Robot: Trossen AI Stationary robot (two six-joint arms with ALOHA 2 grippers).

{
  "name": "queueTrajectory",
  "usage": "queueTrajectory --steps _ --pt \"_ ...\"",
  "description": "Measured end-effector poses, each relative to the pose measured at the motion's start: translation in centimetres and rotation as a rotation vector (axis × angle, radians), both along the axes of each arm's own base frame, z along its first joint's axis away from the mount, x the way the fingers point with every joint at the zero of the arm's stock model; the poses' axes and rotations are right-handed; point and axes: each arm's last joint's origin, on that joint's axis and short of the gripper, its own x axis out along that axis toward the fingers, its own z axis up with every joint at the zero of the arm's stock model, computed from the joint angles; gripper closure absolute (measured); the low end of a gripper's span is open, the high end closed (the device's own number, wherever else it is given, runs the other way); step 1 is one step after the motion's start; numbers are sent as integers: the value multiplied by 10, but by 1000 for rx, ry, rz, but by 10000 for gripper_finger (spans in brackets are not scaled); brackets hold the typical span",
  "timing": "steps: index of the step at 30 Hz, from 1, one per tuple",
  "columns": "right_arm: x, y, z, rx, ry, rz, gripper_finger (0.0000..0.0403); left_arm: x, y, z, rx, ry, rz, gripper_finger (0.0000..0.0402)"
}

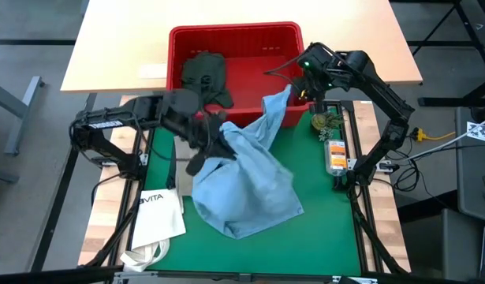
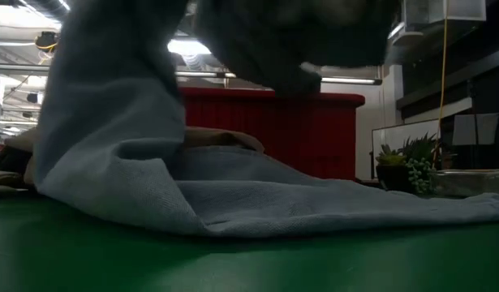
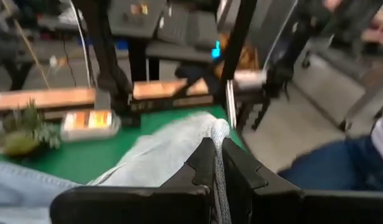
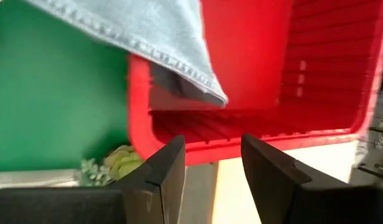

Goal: Fold Laundry from Bin
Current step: Fold the light blue pants

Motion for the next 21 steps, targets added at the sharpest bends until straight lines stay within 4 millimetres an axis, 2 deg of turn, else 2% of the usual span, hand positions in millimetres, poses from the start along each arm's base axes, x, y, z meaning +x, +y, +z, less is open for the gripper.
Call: queueTrajectory --steps 3,7,11,15,21 --pt "1 2 0 82 -52 20 246 0 -8 -8 48 56 46 392" --pt "5 8 -1 291 -177 72 246 1 -16 -18 97 111 98 392" --pt "12 23 0 456 -251 171 246 1 -21 -20 136 113 147 392" --pt "22 50 2 495 -247 283 246 1 -23 -20 154 111 173 392" --pt "37 110 2 471 -177 481 246 1 -25 -20 133 116 177 392"
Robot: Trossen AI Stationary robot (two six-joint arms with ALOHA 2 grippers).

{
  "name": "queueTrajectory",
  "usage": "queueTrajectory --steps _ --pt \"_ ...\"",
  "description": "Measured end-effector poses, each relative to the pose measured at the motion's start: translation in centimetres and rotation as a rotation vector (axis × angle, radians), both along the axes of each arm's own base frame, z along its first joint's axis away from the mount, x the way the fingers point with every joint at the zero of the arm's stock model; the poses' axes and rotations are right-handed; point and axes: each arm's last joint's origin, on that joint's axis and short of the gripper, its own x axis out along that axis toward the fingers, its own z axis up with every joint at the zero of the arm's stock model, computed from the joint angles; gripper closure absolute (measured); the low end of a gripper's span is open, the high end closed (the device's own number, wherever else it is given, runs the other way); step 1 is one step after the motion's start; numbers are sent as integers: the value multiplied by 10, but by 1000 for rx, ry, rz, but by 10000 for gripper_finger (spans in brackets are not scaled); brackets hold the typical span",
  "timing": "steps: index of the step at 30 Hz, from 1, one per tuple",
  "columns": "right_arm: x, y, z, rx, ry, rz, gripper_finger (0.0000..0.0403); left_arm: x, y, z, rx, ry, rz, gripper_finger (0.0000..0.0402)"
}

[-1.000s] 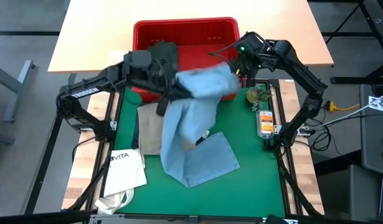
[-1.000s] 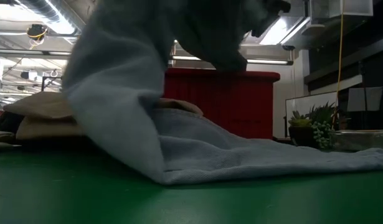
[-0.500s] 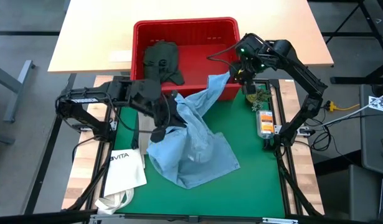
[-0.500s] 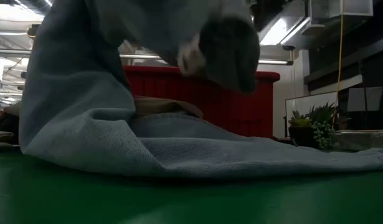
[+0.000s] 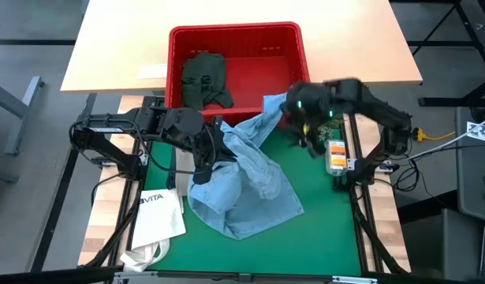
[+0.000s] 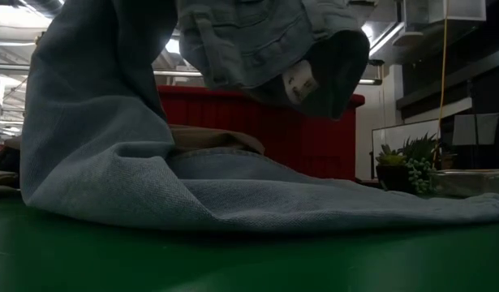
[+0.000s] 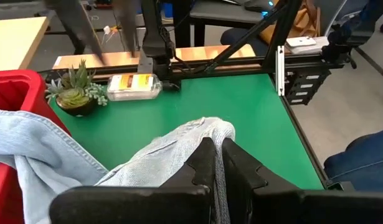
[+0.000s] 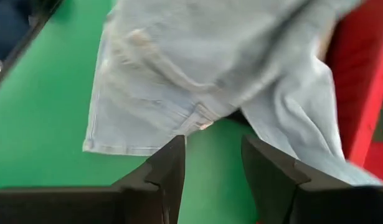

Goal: Fold Laundry from Bin
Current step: Fold the light blue pants

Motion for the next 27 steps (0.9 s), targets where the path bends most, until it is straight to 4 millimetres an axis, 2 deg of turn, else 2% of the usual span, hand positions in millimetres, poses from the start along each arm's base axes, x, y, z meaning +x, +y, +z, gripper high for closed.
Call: queueTrajectory --steps 2,5,8,11,14,18,23,27 --pt "3 20 -3 -74 15 43 246 0 0 0 -1 0 0 392" --pt "3 51 -17 -179 77 104 246 0 0 0 -1 0 0 391" --pt "-12 76 -36 -227 154 160 246 0 0 0 -1 1 1 391" --pt "-36 92 -60 -249 242 171 246 0 0 0 -1 4 1 391" --pt "-56 100 -84 -283 234 71 246 0 -1 -1 -1 5 -3 391" --pt "-74 102 -112 -315 49 -56 246 0 -3 -1 2 4 -10 391" --pt "-79 106 -153 -354 -172 -133 246 0 -3 -1 4 4 -12 391" --pt "-73 107 -195 -369 -255 -175 246 0 -3 -1 4 4 -12 391"
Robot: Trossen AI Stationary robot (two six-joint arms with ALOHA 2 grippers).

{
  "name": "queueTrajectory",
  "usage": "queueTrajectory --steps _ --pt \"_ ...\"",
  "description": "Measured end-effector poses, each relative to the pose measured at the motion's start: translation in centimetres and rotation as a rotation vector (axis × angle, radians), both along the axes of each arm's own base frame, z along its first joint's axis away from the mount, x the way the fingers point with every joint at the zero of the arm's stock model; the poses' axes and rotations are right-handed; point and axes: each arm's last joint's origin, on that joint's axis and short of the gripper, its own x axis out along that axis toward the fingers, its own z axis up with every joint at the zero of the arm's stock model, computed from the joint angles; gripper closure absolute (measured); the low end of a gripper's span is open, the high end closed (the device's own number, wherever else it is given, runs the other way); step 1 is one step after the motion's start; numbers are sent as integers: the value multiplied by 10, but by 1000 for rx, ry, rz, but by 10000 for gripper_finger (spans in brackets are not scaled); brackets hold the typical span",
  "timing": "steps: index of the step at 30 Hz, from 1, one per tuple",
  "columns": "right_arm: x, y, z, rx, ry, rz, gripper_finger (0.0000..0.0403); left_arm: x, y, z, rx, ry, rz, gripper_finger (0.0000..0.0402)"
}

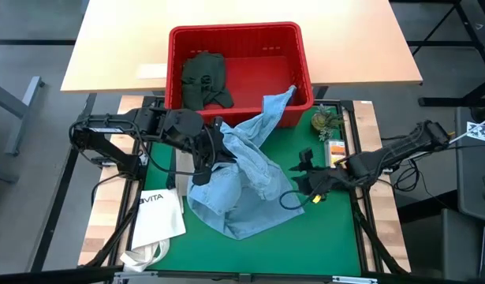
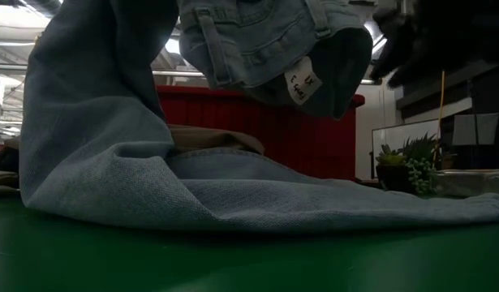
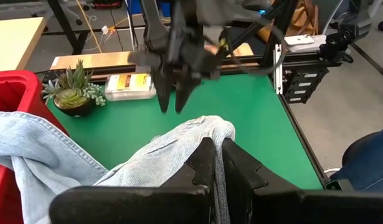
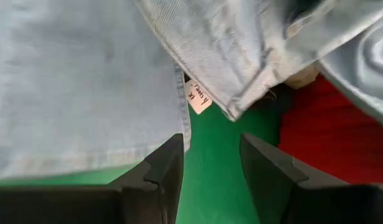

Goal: Fold Laundry from Bin
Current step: Fold the light blue pants

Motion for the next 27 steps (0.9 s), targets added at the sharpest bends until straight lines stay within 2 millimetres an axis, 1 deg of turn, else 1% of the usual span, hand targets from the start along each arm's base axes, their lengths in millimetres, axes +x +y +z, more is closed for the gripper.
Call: queueTrajectory --steps 4,7,9,11,15,20,23,27 --pt "9 0 -30 -70 -145 -93 246 0 0 0 0 0 0 391" --pt "14 0 -42 -112 -233 -141 246 0 0 0 0 -4 0 391" --pt "17 1 -44 -101 -277 -142 246 0 0 0 0 -4 0 391" --pt "20 3 -47 -90 -283 -132 246 0 0 0 0 -4 0 391" --pt "24 6 -56 -53 -226 -72 246 0 0 0 0 -4 0 391" --pt "28 8 -66 -72 -188 -72 246 0 0 0 0 -4 1 391" --pt "32 9 -68 -84 -214 -94 246 0 0 0 0 -4 1 391" --pt "38 10 -63 -87 -311 -145 246 0 0 1 0 -5 1 391"
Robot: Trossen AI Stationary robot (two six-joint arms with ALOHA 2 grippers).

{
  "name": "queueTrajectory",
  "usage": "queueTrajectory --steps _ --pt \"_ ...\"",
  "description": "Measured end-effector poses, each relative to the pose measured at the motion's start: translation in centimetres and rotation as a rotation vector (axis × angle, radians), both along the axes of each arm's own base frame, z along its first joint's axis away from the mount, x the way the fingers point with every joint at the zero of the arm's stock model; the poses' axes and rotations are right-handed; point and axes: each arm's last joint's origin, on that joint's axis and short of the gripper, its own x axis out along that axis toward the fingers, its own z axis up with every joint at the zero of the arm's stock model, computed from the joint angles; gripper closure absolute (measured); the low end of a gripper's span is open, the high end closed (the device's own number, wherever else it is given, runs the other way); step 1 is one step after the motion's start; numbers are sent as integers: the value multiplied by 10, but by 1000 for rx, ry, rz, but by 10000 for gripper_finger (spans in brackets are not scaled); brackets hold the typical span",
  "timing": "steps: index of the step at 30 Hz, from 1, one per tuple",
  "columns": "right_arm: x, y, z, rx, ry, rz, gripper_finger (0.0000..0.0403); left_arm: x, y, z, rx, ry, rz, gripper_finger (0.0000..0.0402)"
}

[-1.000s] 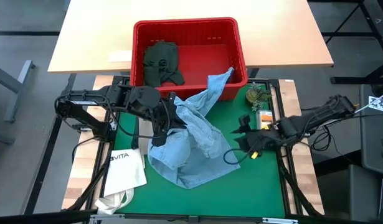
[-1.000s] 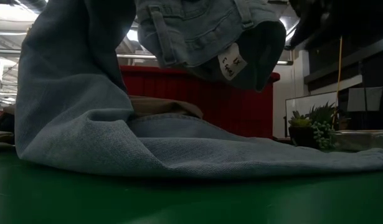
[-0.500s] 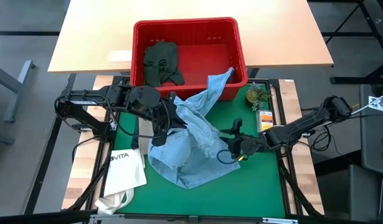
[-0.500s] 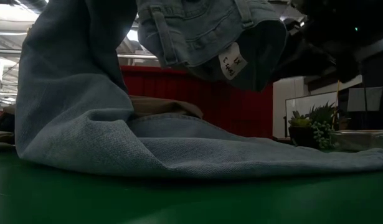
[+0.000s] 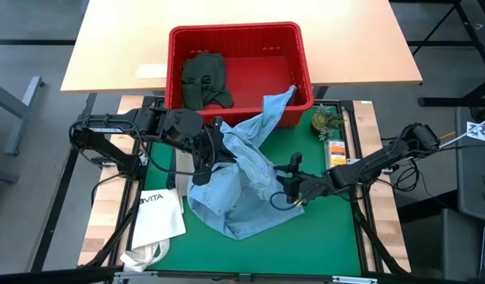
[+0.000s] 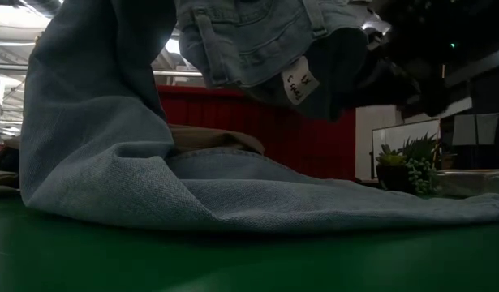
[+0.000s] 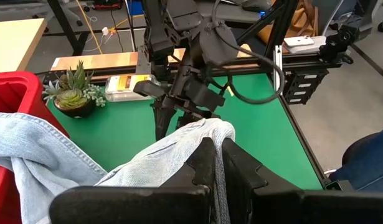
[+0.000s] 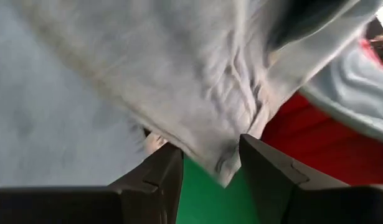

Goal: Fold Laundry from Bin
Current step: Fold the light blue pants

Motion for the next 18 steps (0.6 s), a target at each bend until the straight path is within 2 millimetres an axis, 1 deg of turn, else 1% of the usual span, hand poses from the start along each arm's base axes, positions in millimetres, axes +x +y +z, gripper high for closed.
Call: queueTrajectory --steps 3,8,10,13,17,18 --pt "2 1 3 10 -42 -2 246 0 0 0 -1 0 0 391" --pt "3 0 5 6 -61 -20 247 0 0 0 -1 -1 0 391" --pt "3 0 5 4 -62 -22 256 0 0 0 -1 -2 0 391" --pt "3 0 6 9 -71 -23 294 0 0 0 -1 -3 0 391" --pt "3 0 6 -13 -63 -16 379 0 0 0 -1 -3 0 391" --pt "3 0 6 -23 -63 -23 389 0 0 0 -1 -3 0 391"
